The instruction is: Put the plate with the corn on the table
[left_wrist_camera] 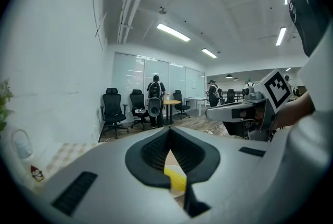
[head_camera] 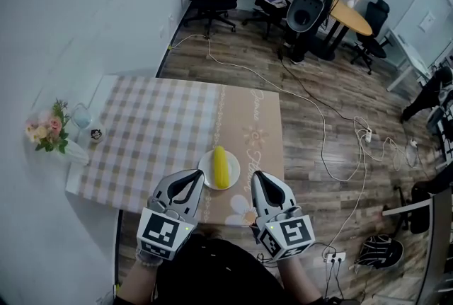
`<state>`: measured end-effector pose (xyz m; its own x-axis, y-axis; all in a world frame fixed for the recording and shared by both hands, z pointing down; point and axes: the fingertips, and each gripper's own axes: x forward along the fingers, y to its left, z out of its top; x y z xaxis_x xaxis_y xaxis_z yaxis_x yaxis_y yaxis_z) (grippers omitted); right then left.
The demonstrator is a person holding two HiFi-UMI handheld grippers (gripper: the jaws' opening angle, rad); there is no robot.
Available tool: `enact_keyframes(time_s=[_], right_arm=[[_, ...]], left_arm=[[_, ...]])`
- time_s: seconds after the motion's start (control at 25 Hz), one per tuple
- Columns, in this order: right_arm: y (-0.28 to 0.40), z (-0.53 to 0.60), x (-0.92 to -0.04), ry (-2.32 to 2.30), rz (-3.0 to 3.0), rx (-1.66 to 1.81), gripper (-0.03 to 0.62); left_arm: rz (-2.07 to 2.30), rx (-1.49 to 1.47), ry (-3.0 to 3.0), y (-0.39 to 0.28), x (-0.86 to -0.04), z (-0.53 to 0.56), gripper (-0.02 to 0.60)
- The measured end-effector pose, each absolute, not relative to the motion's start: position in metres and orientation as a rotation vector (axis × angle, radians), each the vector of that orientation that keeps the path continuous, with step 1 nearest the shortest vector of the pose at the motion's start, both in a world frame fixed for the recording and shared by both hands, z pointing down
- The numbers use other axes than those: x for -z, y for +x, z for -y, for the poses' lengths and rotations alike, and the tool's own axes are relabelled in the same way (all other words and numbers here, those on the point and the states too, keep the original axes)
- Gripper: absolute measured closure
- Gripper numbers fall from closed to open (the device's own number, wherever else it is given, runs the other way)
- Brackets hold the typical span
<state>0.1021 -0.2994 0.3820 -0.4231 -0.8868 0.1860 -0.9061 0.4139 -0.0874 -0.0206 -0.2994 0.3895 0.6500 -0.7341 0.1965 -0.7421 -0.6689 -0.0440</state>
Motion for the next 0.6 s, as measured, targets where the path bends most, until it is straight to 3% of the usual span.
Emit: enact_keyframes(time_s=[0.6], right_arm=[[0.1032, 0.2976, -0.3858, 1.644, 2.520, -0.273, 0.554]], left_arm=[[1.254, -0.304, 2.807, -0.0218, -0.3910, 0.2969, 0.569]])
